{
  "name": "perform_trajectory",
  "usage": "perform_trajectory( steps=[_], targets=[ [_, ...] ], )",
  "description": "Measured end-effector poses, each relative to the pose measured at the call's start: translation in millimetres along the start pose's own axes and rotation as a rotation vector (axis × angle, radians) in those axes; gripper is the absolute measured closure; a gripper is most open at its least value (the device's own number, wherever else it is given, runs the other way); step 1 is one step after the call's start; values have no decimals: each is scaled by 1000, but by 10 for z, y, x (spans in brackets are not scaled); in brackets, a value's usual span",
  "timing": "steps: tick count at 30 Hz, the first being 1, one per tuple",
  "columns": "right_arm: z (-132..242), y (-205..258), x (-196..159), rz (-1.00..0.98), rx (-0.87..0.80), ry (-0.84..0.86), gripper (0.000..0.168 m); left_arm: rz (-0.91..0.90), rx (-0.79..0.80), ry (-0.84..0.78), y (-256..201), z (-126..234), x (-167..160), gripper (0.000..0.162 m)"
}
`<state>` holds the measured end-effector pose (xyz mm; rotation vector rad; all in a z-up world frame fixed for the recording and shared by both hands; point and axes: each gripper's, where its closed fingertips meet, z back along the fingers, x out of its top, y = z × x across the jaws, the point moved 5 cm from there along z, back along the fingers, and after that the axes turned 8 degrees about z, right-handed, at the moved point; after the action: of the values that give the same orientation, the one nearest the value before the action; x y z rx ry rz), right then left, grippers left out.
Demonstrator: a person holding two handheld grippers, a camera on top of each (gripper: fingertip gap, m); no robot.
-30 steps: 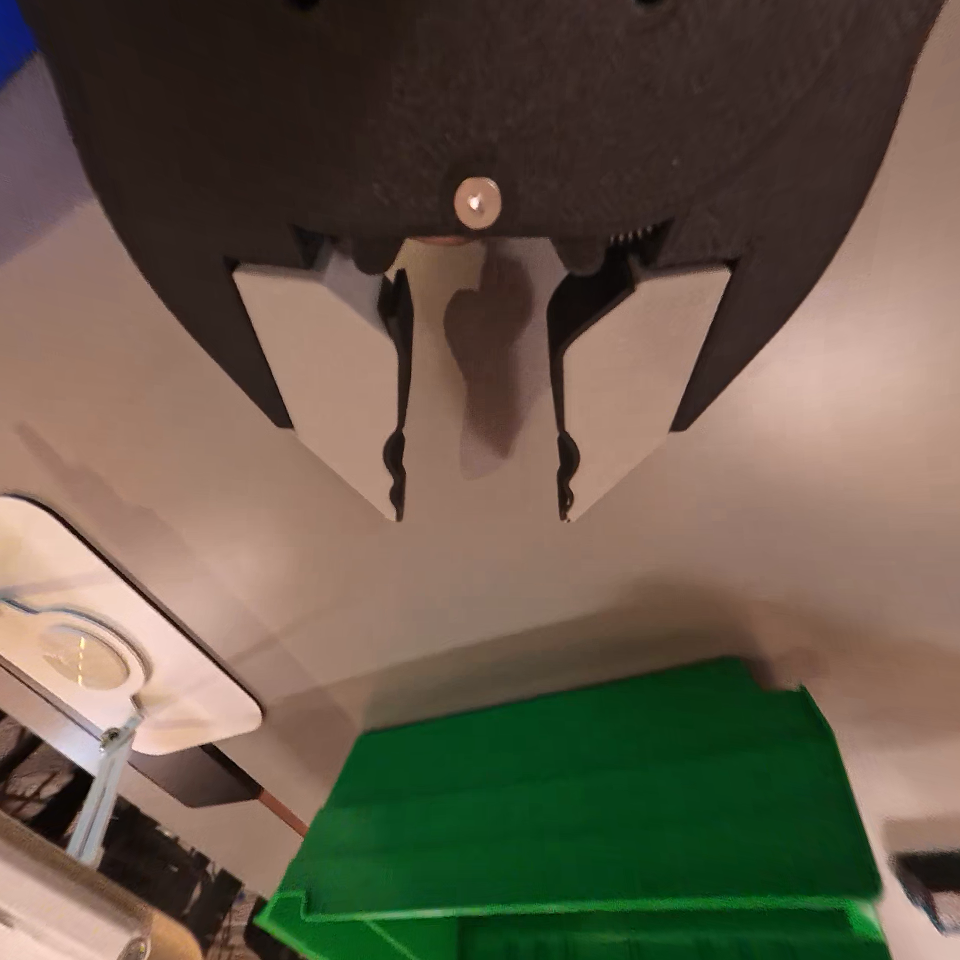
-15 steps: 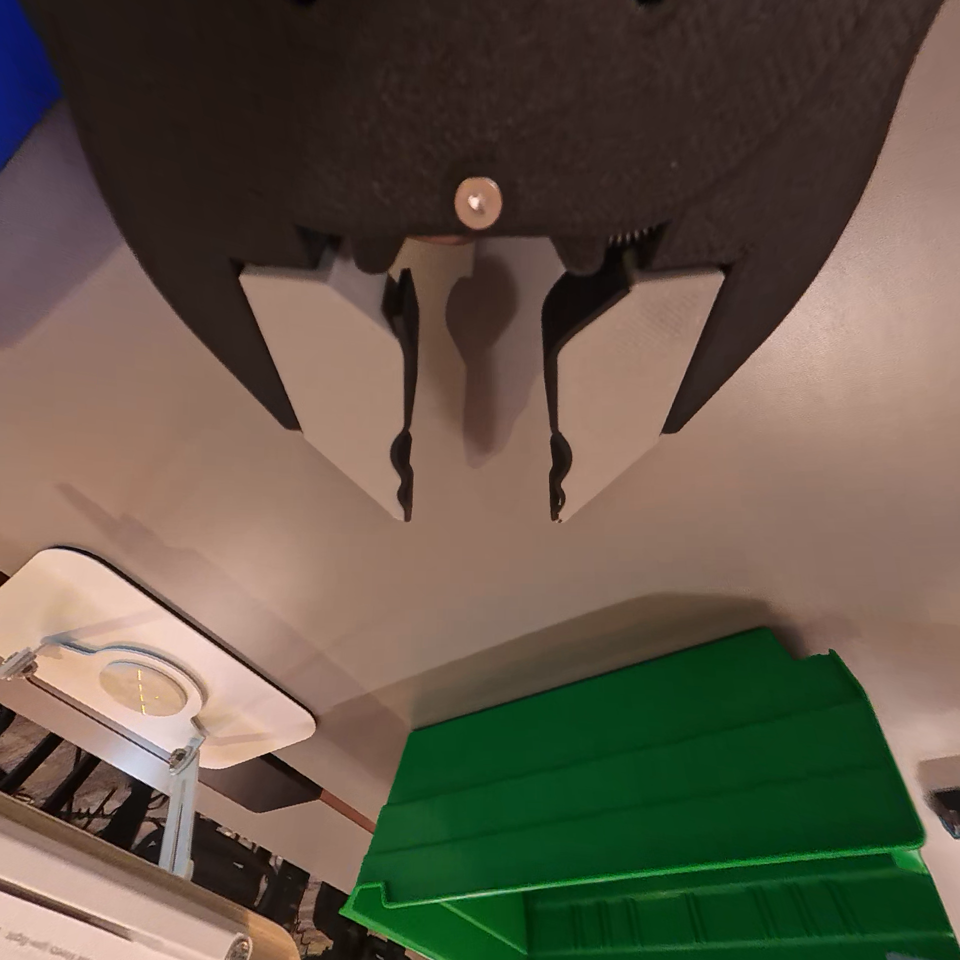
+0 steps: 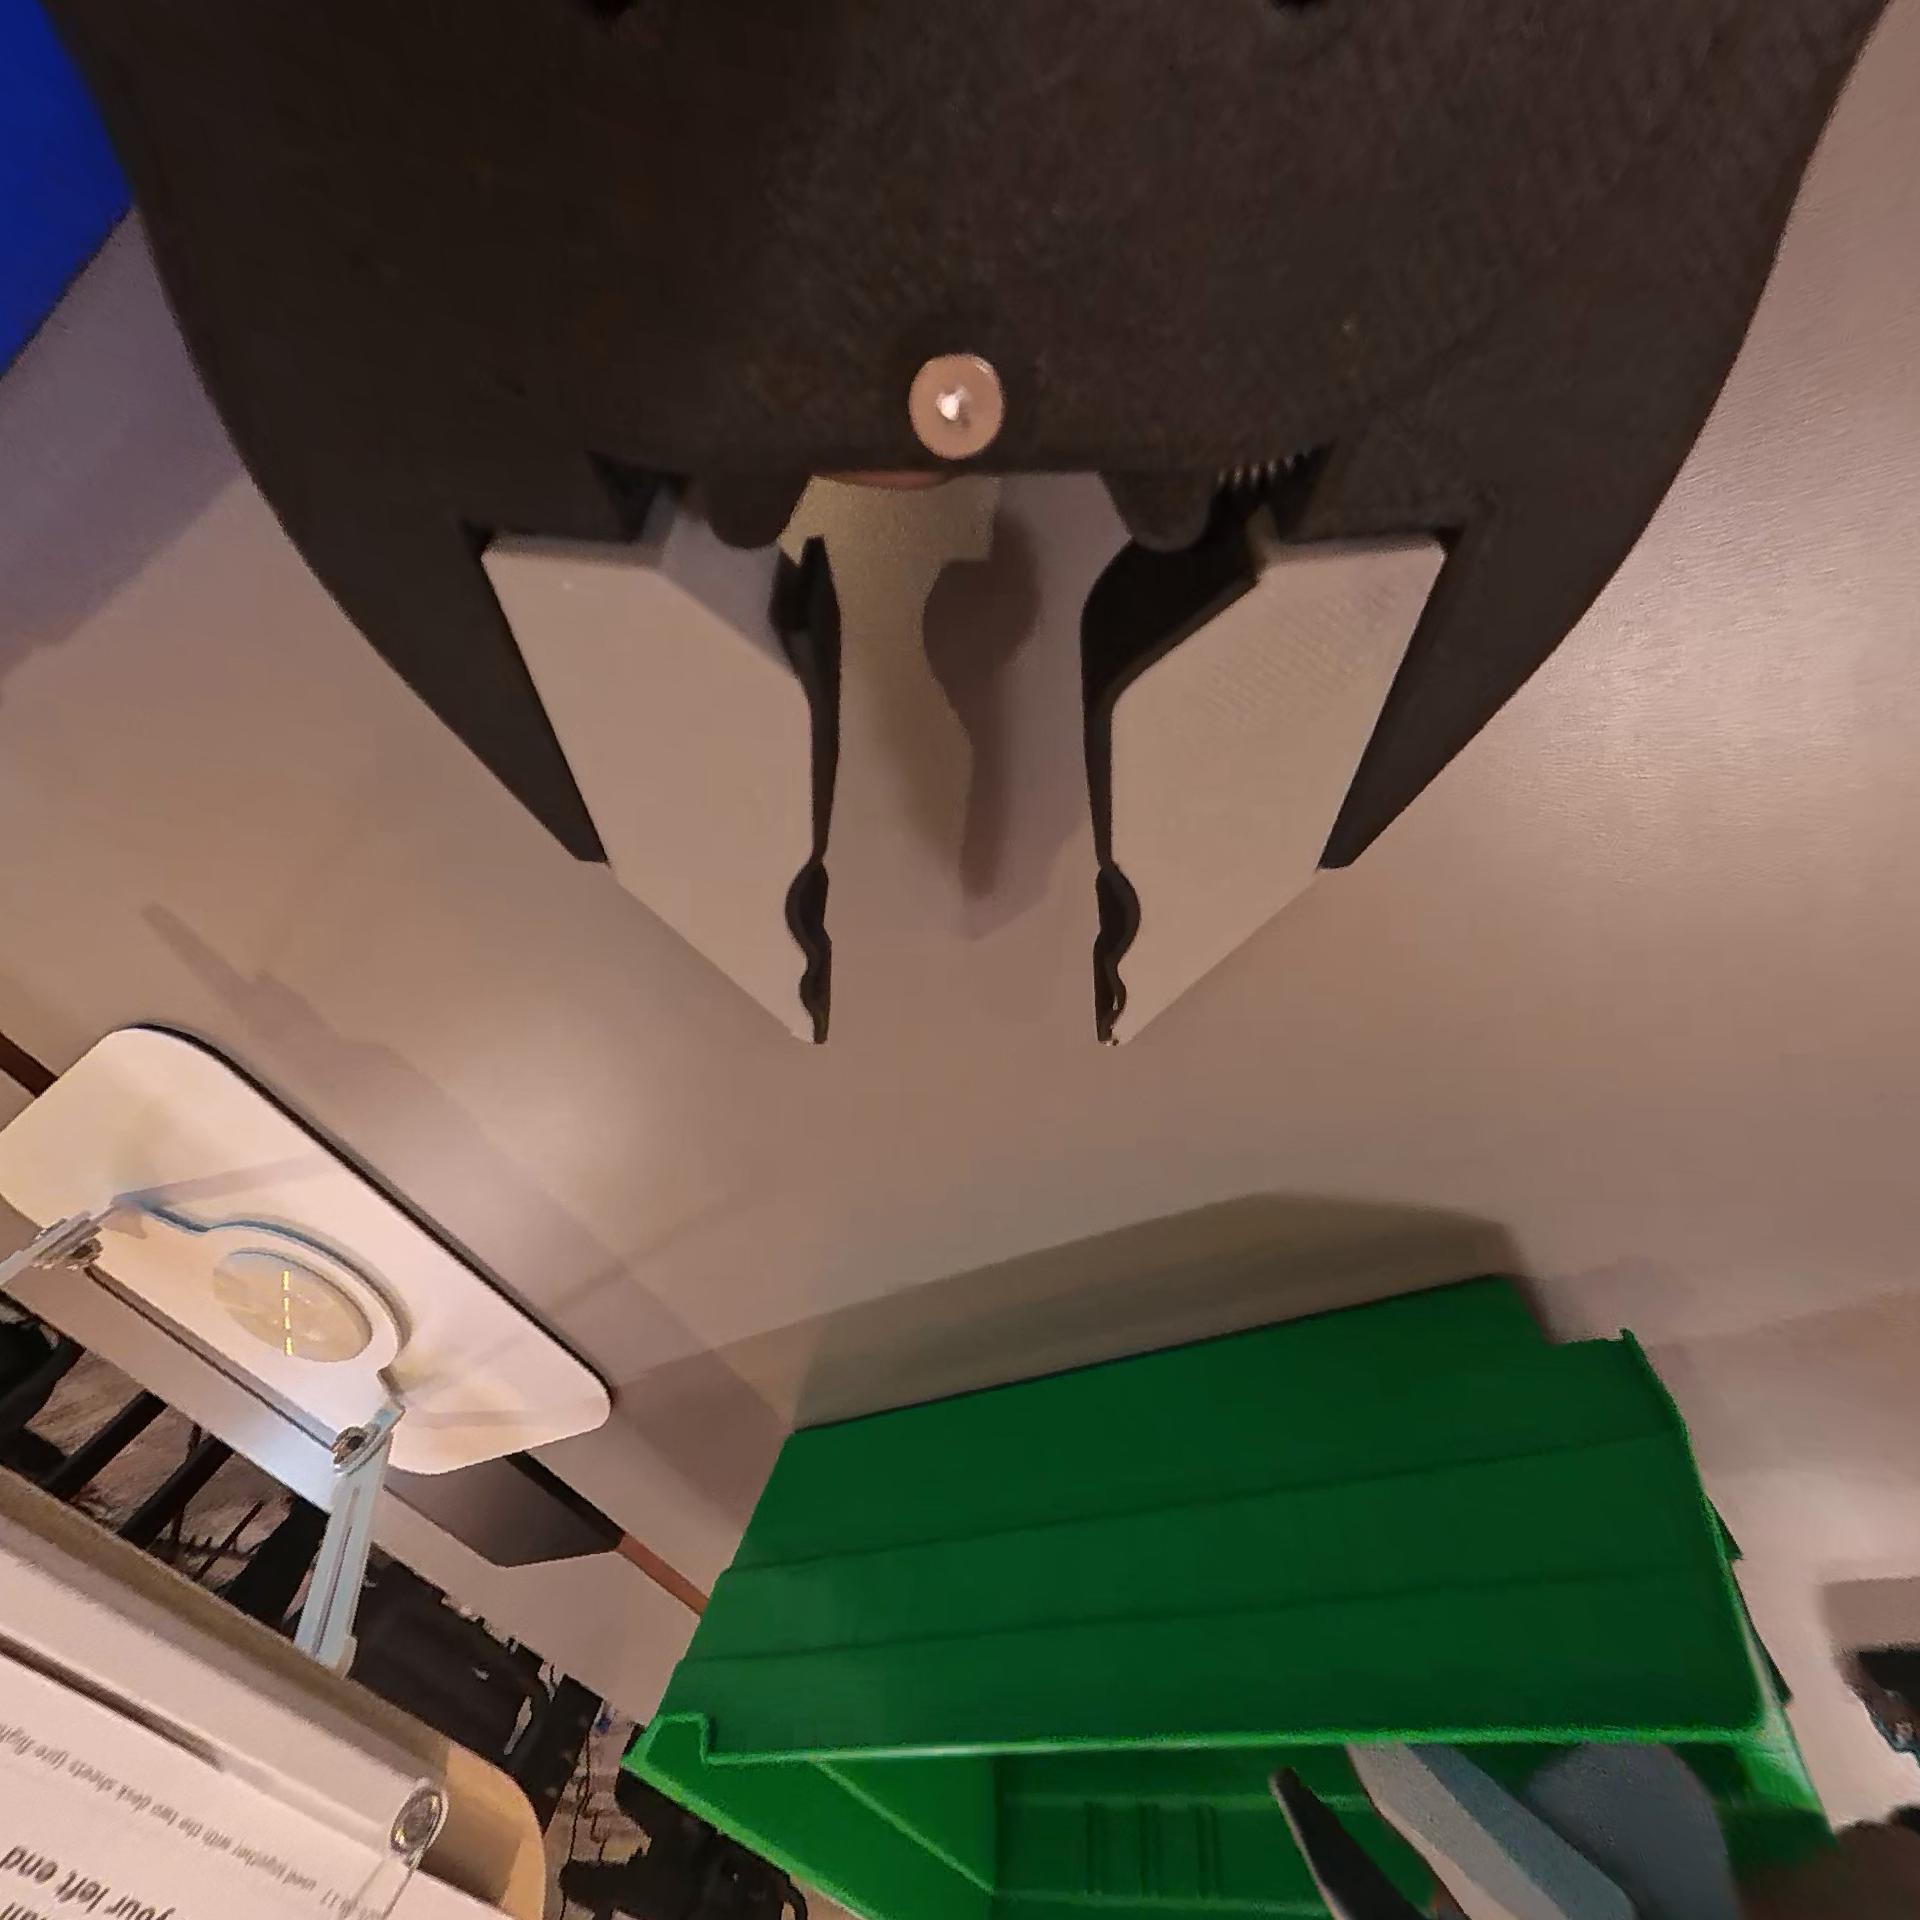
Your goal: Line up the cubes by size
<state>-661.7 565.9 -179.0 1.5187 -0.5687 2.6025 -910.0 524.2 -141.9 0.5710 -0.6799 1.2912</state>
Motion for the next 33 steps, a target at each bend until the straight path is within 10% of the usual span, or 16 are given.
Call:
perform_trajectory(
  steps=[15, 20, 33],
  targets=[
    [13, 7, 8, 5, -6, 4, 120, -175, 235, 195, 63, -383, -89, 96],
    [9, -6, -7, 1, -10, 8, 120, -209, 306, 312, 166, -531, -181, 66],
    [-22, 44, -18, 26, 5, 24, 121, -174, 201, 286, 210, -515, -236, 95]
  ],
)
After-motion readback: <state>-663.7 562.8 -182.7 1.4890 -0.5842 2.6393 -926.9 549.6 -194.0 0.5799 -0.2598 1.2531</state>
